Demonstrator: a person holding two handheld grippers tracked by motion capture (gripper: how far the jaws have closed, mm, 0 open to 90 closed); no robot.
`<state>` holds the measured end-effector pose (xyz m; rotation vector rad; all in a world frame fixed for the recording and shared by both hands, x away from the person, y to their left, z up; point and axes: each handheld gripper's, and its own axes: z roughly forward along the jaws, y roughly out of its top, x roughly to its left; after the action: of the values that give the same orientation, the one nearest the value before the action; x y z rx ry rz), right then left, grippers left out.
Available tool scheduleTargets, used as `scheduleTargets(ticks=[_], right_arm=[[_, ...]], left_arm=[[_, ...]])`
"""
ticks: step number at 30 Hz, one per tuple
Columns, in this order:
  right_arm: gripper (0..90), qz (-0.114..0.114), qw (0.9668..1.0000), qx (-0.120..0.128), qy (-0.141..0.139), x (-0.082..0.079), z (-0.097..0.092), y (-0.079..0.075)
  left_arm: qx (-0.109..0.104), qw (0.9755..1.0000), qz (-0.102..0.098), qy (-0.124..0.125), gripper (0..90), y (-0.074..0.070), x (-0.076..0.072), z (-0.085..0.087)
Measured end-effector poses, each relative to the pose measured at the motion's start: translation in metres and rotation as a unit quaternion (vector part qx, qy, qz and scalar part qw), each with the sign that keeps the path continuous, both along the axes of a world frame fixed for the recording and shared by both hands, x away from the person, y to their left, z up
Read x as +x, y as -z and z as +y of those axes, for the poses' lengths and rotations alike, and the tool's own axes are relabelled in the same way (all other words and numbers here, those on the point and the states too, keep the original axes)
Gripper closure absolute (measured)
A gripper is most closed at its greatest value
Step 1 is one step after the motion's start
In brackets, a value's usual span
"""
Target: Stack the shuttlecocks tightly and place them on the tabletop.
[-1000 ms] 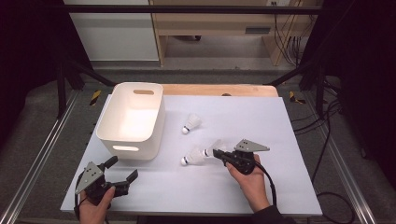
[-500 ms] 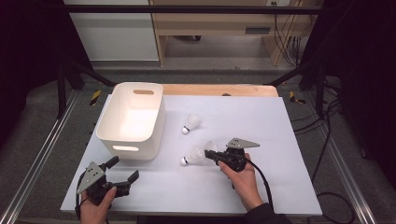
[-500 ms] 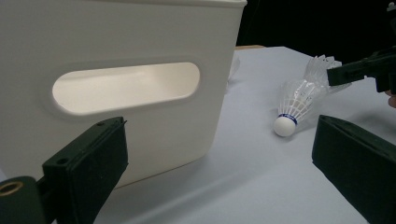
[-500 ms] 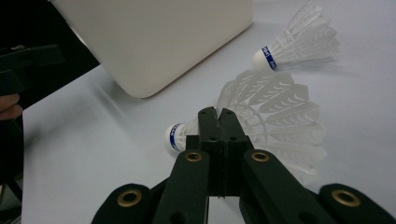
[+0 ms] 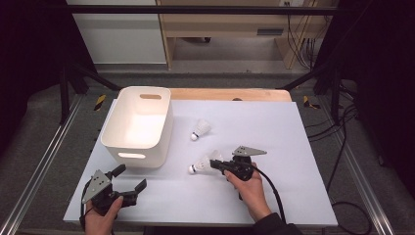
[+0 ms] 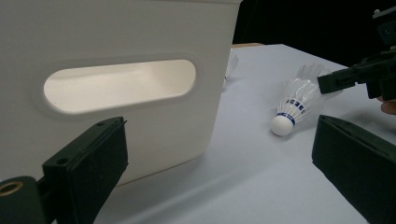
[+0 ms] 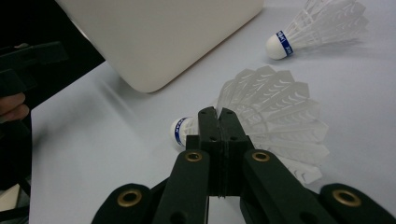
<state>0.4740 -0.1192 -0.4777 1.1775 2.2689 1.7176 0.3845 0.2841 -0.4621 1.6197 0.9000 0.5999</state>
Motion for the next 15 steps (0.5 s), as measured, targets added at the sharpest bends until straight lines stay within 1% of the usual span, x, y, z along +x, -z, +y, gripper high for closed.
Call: scheduleTargets(ticks=[2, 5, 7, 11, 12, 15], right_arm=[[90.0, 0.003, 1.0000, 0.002, 0.000, 0.0000, 0.0007, 0.0006], [87.7, 0.009, 1.0000, -0.003, -0.001, -0.0001, 0.0011, 0.0016], [83.9, 0.015, 0.9998, -0.008, -0.002, -0.0001, 0.0012, 0.0024], [77.5, 0.020, 0.9995, -0.022, -0.005, -0.0003, 0.0022, 0.0047], [74.5, 0.018, 0.9994, -0.028, -0.005, -0.0006, 0.0024, 0.0048], [69.7, 0.019, 0.9991, -0.037, -0.006, -0.0015, 0.0020, 0.0038]], left_arm=[[0.001, 1.0000, 0.001, 0.001, 3.4, 0.0002, 0.0002, -0.0004], [0.001, 1.0000, 0.001, 0.001, 3.3, 0.0003, 0.0001, -0.0009], [0.001, 1.0000, 0.001, 0.000, 3.3, 0.0003, 0.0001, -0.0009], [0.001, 1.0000, 0.003, 0.000, 3.4, 0.0004, 0.0003, -0.0006], [0.001, 1.0000, 0.003, 0.000, 3.4, 0.0004, 0.0003, -0.0006], [0.001, 1.0000, 0.003, 0.000, 3.4, 0.0004, 0.0003, -0.0005]])
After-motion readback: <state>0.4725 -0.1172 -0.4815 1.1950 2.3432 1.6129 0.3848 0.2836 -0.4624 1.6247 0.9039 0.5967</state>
